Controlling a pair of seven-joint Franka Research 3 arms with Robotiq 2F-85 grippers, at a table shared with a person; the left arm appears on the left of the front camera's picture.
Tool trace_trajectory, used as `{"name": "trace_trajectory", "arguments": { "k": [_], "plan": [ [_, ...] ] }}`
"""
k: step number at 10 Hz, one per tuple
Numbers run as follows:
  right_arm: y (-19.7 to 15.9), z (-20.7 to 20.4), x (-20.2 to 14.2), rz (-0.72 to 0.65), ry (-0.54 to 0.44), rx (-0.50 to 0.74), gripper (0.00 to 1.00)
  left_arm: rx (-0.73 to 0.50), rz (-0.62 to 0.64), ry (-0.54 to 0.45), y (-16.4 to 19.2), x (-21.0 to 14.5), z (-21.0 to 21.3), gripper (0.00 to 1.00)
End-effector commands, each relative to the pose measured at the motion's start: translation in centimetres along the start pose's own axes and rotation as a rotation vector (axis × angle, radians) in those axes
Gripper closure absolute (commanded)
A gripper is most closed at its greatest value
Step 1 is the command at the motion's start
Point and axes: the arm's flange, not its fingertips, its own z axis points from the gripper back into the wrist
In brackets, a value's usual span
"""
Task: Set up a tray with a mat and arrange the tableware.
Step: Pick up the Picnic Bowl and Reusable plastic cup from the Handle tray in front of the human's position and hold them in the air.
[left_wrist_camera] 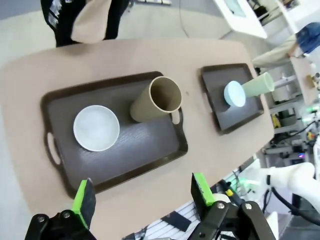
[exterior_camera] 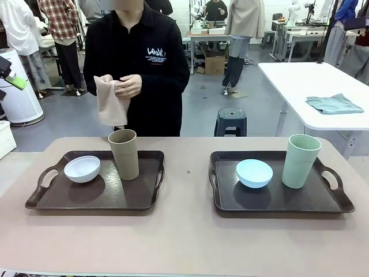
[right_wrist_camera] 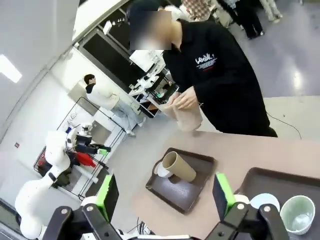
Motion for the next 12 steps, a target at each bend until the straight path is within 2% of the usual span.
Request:
{"name": "trace_trajectory", "arguments": {
  "k": [1,2,3,4,5,7,8,9,11,12],
  "plan": [
    [2.0,-0.7,-0.1,0.158,0.229,-0.134,0.00,0.027,-0.019,0.004,-0.7,0.3,0.1,0.00],
    [3.8,-2.9,-0.2,0.376,0.462,-0.175,0.00,0.112,-0.031,0.077,-2.0,1.6,-1.1,0.00],
    [4.8,-7.4,-1.0,0.536,0.723,-0.144,0.00,0.132,-0.012,0.162,-3.4,3.1,-2.8,0.00],
    [4.4,-12.4,-1.5,0.670,0.889,-0.176,0.00,0.176,-0.034,0.280,-4.7,4.4,-4.5,0.00],
    [3.5,-18.1,-2.6,0.737,0.944,-0.180,0.00,0.288,-0.008,0.312,-5.1,5.6,-6.9,0.00],
    [0.7,-25.9,-6.8,0.744,1.038,0.045,0.00,0.398,0.050,0.381,-3.5,6.8,-11.2,0.00],
    [-0.1,-27.6,-8.8,0.728,0.991,0.170,0.00,0.397,0.092,0.388,-2.5,6.6,-12.2,0.00],
    [3.9,-24.6,-9.1,0.592,0.941,-0.056,0.00,0.345,0.014,0.335,-4.7,5.5,-11.0,0.00],
    [3.9,-24.6,-9.1,0.592,0.941,-0.056,0.00,0.345,0.014,0.335,-4.7,5.5,-11.0,0.00],
    [1.6,-27.9,-10.2,0.643,0.985,0.025,0.00,0.375,0.042,0.366,-3.6,6.0,-12.5,0.00]
  ]
}}
